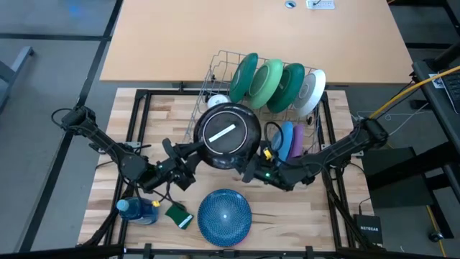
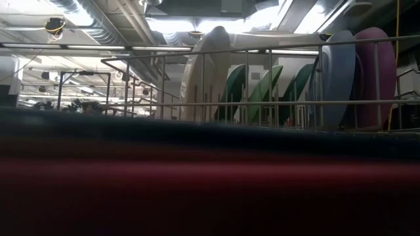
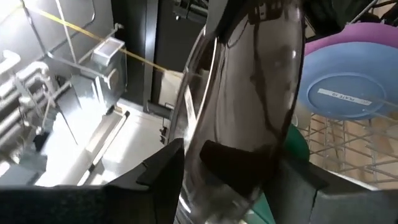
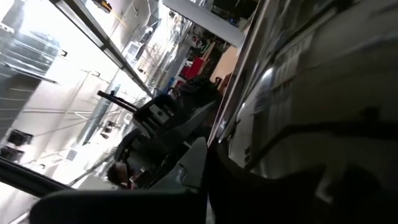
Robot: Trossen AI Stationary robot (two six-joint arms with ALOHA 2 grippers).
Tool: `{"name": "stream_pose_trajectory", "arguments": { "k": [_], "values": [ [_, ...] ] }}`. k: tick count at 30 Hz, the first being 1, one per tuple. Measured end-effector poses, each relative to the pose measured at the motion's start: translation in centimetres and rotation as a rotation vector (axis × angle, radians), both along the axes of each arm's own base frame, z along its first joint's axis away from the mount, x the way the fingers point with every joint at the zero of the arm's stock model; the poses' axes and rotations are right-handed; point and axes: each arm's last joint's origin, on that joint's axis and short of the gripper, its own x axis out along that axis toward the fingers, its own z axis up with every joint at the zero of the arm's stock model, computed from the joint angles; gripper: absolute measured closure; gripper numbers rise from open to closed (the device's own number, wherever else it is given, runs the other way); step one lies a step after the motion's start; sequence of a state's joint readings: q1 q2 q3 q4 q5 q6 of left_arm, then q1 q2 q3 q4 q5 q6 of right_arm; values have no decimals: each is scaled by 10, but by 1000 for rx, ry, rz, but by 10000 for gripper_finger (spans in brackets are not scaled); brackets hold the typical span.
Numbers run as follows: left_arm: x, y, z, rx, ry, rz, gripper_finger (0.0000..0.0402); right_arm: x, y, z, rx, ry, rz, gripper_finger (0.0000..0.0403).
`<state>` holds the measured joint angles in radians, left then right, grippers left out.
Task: Sort dishes
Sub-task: Put the orange plate in the dish rack
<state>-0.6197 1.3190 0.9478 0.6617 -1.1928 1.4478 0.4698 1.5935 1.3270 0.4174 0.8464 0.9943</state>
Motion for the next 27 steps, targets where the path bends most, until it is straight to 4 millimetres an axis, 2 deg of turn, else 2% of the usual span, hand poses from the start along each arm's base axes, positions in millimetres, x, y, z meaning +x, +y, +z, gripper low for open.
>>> {"name": "stream_pose_trajectory", "arguments": {
  "k": [7, 14, 19, 23, 27],
  "values": [
    [-1, 1, 0, -89, -49, 34, 214, -17, -9, 21, -116, 20, -65, 361],
    [-1, 1, 0, -134, -78, 35, 215, -33, -18, 28, -186, 120, -85, 361],
    [-2, 2, 0, -160, -92, 49, 215, -49, -10, 32, -201, 162, -102, 361],
    [-2, 2, 0, -175, -97, 70, 215, -77, 0, 41, -210, 192, -140, 362],
    [-2, 2, 0, -224, -133, 65, 215, -102, 19, 40, -216, 235, -215, 362]
  ]
}}
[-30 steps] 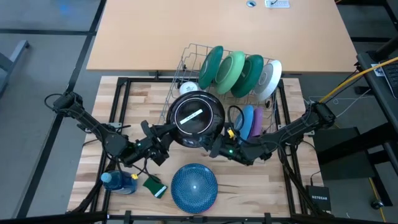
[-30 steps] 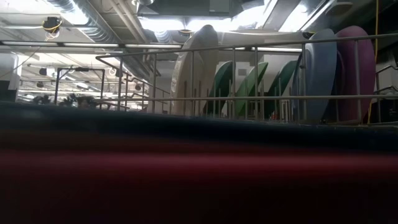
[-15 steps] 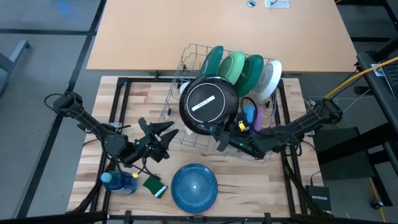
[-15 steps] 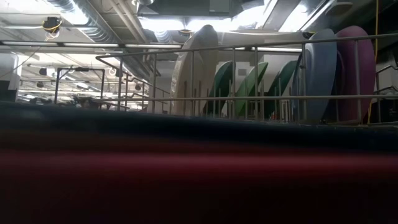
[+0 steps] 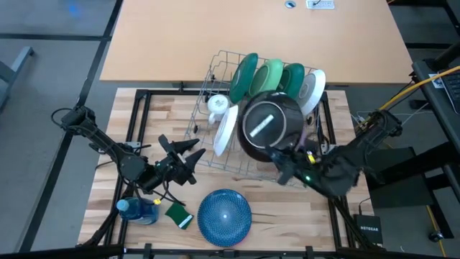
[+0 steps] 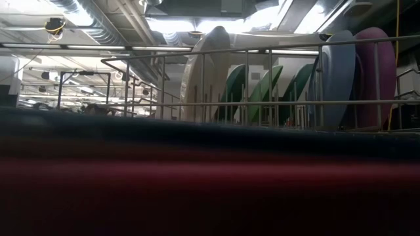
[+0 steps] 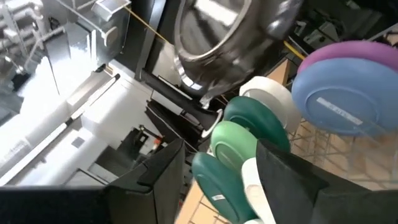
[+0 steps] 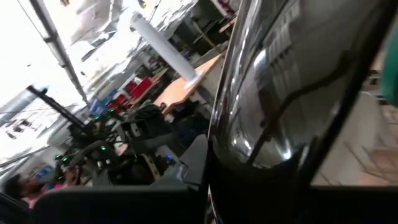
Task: Sort dishes
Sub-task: Put the orange plate in the dish rack
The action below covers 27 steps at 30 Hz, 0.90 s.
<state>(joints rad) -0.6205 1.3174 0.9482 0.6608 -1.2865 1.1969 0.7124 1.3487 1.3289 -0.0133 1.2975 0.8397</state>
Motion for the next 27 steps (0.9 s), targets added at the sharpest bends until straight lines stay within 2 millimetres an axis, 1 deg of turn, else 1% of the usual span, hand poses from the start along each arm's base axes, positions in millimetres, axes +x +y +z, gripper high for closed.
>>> {"name": "stream_pose_trajectory", "arguments": {
  "k": [3, 5, 9, 14, 18, 22, 27],
  "values": [
    [0, 0, 0, -29, -22, -3, 215, -12, 13, -6, 22, 1, -8, 362],
    [0, 0, -2, -35, -20, -5, 215, -14, 19, -14, 58, -4, 4, 362],
    [2, -1, -8, -39, 5, -8, 215, -7, 25, -40, 123, 15, 3, 362],
    [2, -2, -16, -47, 40, -11, 215, 3, 24, -65, 207, 45, -13, 362],
    [3, -2, -22, -45, 69, -10, 215, 15, 17, -76, 255, 78, -29, 362],
    [3, -2, -26, -65, 70, -11, 215, 30, 4, -83, 296, 107, -58, 363],
    [2, -2, -28, -82, 69, -10, 215, 45, -18, -84, 332, 122, -103, 363]
  ]
}}
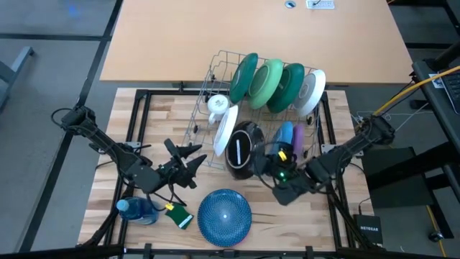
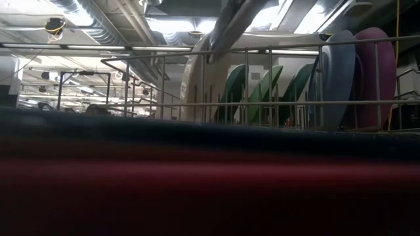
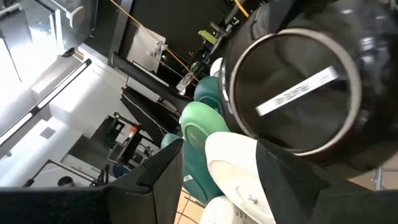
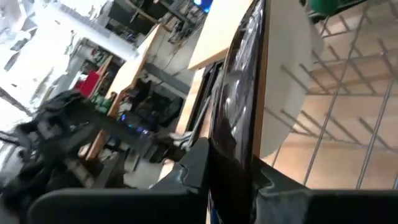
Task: Sort dishes
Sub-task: Put the orange plate in the dish rack
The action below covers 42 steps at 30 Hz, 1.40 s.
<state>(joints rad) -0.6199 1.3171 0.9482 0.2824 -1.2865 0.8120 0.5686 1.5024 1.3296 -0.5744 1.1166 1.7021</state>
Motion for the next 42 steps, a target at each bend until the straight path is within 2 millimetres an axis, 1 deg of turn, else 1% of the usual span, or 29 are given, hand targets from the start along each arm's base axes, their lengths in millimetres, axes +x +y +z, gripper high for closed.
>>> {"name": "stream_pose_trajectory", "arguments": {
  "k": [4, 10, 19, 31, 42],
  "values": [
    [0, 0, -3, 4, 15, 1, 215, 6, -11, -1, 8, 21, -19, 363],
    [0, 1, -6, 11, 35, 2, 215, 12, -24, -2, 22, 34, -44, 375],
    [-1, 1, -7, 9, 41, 3, 215, 23, -53, -6, 77, 87, -75, 373],
    [-1, 1, -7, 8, 40, 3, 215, 31, -86, -9, 146, 142, -106, 372],
    [-1, 1, -7, 10, 41, 3, 215, 37, -108, -10, 213, 146, -119, 333]
  ]
}}
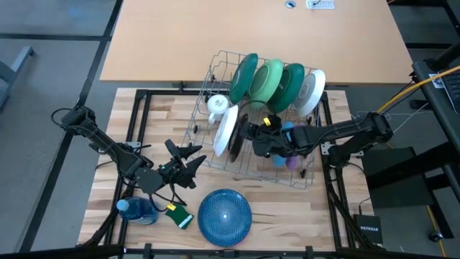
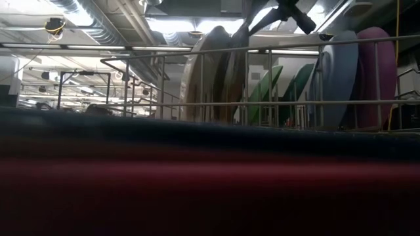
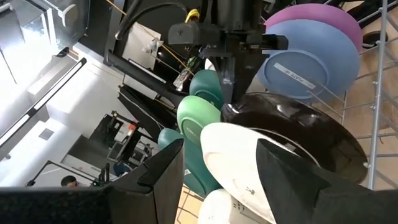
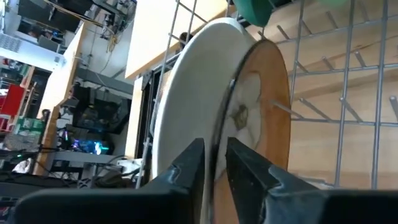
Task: Sort dishes
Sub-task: Put the orange plate in the dish rack, then put the blue pattern plate in the dish rack
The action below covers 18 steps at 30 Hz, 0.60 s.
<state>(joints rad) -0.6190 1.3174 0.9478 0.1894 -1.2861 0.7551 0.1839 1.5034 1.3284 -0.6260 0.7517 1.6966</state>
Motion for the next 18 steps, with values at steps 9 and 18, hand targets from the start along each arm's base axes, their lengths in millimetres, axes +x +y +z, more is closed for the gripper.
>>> {"name": "stream_pose_trajectory", "arguments": {
  "k": [9, 18],
  "values": [
    [0, 0, 0, 0, 0, 0, 215, 0, -2, 0, 19, 3, 10, 329],
    [0, 0, 0, 0, 0, 0, 215, 0, -2, 0, 17, 6, 12, 329]
  ]
}}
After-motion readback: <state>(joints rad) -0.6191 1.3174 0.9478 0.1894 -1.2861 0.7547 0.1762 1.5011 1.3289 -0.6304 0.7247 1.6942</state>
